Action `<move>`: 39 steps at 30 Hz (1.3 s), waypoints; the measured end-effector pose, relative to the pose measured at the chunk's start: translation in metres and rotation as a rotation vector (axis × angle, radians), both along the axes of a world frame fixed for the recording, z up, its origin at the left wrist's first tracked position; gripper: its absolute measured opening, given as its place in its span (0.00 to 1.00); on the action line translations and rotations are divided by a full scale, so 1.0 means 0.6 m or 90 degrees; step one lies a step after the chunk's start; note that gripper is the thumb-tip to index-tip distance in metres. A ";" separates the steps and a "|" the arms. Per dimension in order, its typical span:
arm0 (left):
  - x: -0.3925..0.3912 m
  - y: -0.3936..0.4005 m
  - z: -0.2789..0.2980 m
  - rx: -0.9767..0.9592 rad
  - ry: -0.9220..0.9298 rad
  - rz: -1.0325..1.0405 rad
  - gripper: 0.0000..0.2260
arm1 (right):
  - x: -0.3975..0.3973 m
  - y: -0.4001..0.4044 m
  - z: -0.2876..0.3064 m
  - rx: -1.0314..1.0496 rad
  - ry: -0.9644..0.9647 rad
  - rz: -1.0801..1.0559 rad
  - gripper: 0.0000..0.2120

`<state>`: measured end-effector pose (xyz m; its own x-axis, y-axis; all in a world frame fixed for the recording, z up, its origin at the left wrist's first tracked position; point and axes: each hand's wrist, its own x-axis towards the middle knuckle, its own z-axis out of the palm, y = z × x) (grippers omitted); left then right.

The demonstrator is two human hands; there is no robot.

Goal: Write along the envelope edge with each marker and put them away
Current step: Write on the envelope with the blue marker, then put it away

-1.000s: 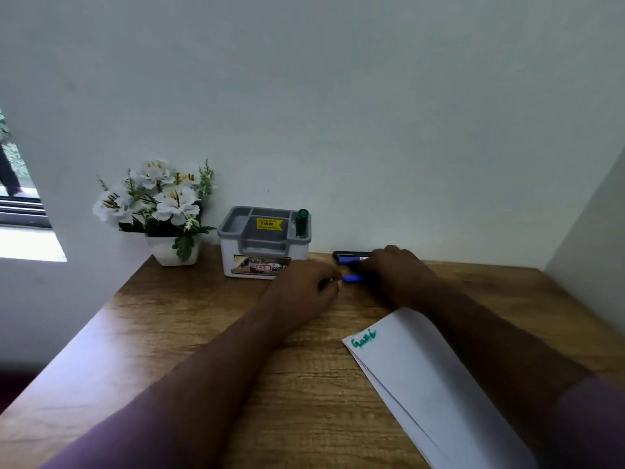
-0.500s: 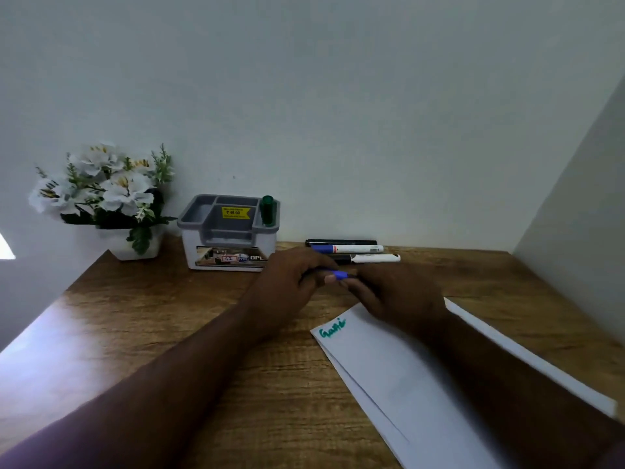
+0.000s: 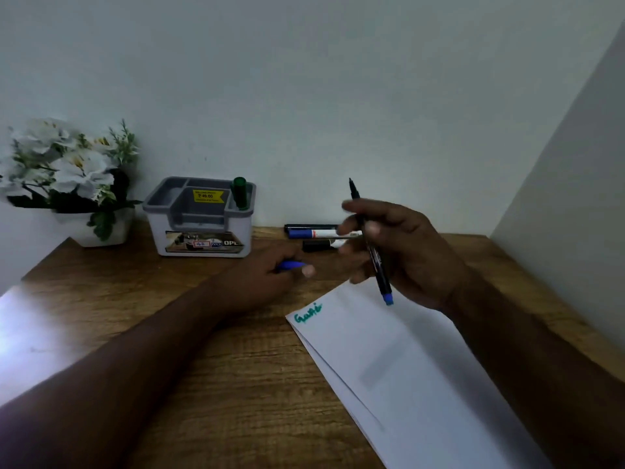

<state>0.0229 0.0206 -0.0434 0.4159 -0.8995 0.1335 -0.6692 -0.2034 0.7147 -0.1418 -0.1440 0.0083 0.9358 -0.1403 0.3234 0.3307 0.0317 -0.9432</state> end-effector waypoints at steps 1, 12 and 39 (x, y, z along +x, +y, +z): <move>-0.001 0.001 0.001 0.022 -0.013 0.000 0.07 | -0.006 -0.003 -0.002 0.092 0.021 0.085 0.15; -0.001 -0.001 0.006 0.058 0.030 -0.035 0.05 | 0.003 0.010 -0.082 -0.015 0.117 -0.187 0.06; 0.006 -0.004 -0.001 0.064 0.035 -0.055 0.05 | 0.012 0.023 -0.074 -0.117 0.181 -0.246 0.06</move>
